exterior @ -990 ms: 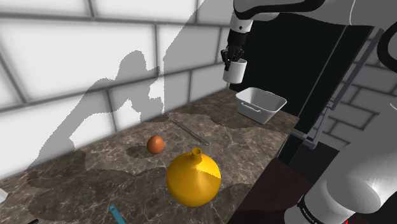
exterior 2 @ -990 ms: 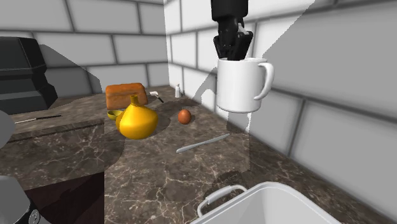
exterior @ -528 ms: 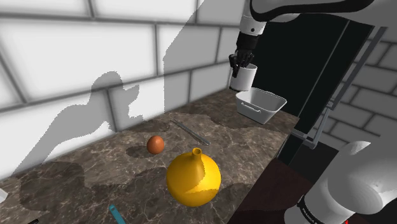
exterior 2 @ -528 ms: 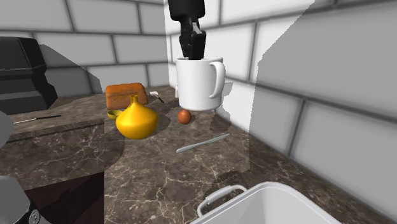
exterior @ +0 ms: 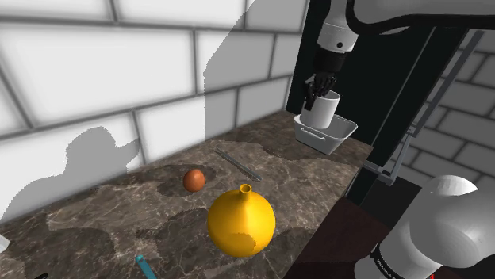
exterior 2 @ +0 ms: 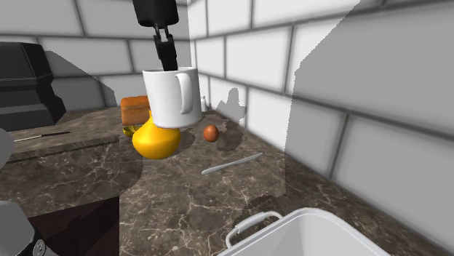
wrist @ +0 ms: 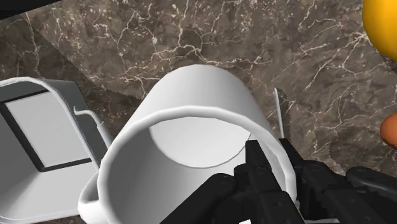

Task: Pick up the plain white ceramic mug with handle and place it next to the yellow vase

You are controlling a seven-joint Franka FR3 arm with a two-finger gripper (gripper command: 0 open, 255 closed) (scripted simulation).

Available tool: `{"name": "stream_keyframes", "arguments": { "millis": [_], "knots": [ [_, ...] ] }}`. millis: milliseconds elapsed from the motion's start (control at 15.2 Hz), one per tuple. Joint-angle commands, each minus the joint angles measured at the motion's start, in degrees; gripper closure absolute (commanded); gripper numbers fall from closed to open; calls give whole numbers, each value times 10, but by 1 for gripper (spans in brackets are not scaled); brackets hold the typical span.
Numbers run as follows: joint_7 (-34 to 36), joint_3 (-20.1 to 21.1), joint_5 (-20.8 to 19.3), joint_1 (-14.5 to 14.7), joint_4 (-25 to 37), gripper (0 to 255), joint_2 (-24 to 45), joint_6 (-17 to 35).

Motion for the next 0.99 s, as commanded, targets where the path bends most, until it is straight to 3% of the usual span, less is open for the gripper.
{"name": "stream_keyframes", "arguments": {
  "millis": [0, 132, 924],
  "knots": [
    [12, 10, 5, 5, -27, 255, -45, -19],
    [24, 21, 12, 10, -50, 255, -83, -34],
    [26, 22, 14, 11, -153, 255, -101, 52]
  ]
}}
